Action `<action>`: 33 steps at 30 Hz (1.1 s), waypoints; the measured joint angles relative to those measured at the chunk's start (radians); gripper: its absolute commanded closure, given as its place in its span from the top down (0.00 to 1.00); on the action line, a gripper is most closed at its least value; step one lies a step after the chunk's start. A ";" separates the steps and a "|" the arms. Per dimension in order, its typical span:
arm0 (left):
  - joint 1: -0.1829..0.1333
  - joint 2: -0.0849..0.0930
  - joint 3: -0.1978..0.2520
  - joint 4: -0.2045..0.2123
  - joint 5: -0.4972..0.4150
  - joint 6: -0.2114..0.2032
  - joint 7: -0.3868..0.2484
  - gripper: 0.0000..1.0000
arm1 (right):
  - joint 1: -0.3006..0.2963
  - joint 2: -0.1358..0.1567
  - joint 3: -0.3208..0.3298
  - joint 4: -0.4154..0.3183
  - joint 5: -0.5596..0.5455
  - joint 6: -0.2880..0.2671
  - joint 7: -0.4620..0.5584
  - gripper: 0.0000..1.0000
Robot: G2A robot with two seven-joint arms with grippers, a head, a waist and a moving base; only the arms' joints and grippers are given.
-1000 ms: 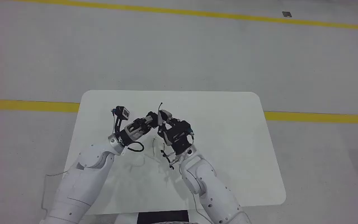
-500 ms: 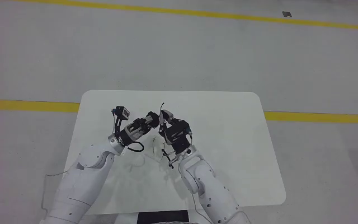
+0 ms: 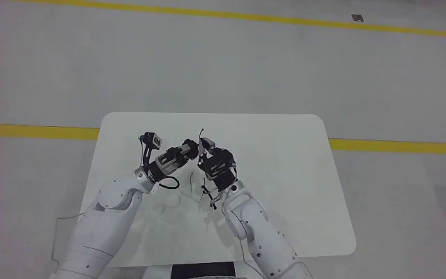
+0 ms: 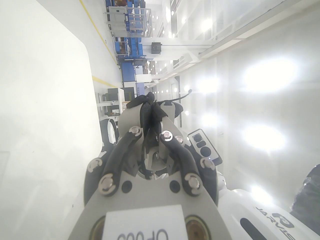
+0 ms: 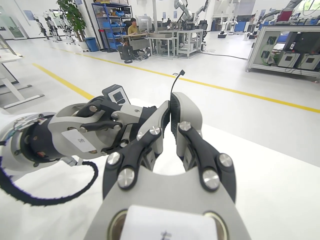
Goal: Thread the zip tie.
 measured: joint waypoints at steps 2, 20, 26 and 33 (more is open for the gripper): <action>0.000 0.000 0.000 0.000 0.000 0.000 0.000 0.00 | -0.002 0.001 0.002 -0.001 -0.002 -0.003 0.002 0.00; 0.000 0.000 0.000 0.000 0.000 0.000 0.000 0.00 | -0.002 0.008 0.010 0.000 -0.020 -0.023 0.023 0.82; 0.000 0.000 0.000 0.000 0.000 0.000 0.000 0.00 | -0.006 0.010 0.015 -0.010 -0.014 -0.015 0.009 1.00; 0.000 0.000 0.000 0.000 0.000 0.000 0.000 0.00 | -0.020 0.012 0.026 -0.051 0.005 -0.006 -0.030 1.00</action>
